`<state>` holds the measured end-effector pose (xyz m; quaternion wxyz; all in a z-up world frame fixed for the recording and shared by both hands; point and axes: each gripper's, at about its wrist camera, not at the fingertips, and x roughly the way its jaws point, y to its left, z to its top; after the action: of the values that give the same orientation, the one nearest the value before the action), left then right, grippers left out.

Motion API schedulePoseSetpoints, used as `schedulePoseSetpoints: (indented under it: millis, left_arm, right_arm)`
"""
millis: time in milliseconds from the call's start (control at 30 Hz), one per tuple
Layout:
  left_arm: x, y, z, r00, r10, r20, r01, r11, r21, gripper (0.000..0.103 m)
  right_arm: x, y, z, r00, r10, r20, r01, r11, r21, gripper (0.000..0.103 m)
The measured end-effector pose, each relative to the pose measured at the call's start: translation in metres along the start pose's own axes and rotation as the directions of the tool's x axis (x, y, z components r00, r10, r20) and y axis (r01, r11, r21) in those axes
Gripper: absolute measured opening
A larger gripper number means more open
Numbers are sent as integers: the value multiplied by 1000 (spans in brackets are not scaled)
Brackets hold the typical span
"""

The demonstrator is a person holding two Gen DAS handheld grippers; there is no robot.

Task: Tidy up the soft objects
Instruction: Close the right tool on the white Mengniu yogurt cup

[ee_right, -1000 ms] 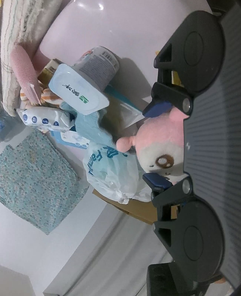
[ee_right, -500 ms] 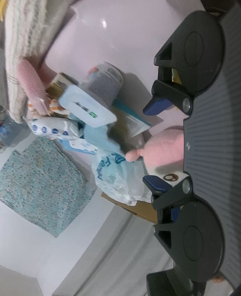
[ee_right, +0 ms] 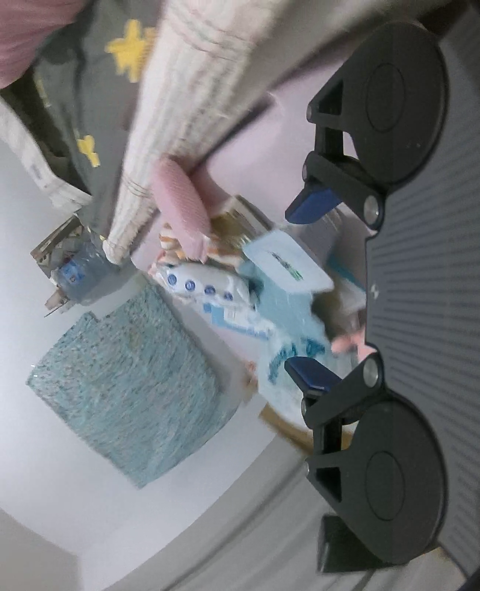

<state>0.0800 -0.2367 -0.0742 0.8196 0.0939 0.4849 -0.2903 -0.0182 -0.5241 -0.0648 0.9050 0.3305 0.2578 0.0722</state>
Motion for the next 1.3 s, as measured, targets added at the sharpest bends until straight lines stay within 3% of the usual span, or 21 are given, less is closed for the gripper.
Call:
schedulePoseSetpoints:
  millis: [100, 233, 467, 667, 767, 1300]
  left_arm:
    - [3, 0, 0, 1000, 8, -5, -8, 1000, 14, 101]
    - [3, 2, 0, 1000, 9, -1, -9, 1000, 14, 99]
    - [3, 1, -1, 1000, 15, 3, -15, 1000, 21, 96]
    - [4, -1, 0, 1000, 26, 3, -26, 999, 29, 95]
    - [3, -2, 1, 999, 36, 13, -36, 999, 30, 89]
    - [-6, 9, 1, 1000, 5, 28, -4, 1000, -24, 84]
  right_arm:
    - [12, 14, 7, 997, -76, -34, 70, 987, -146, 87]
    - [37, 35, 19, 977, -194, -83, 150, 915, -374, 89]
    - [82, 52, 29, 927, -294, -235, 118, 819, -561, 89]
    - [111, 50, 35, 881, -326, -341, 78, 814, -576, 82]
    - [117, 44, 38, 865, -319, -387, 69, 839, -539, 66]
    - [80, 37, 46, 911, -268, -313, 129, 907, -401, 60]
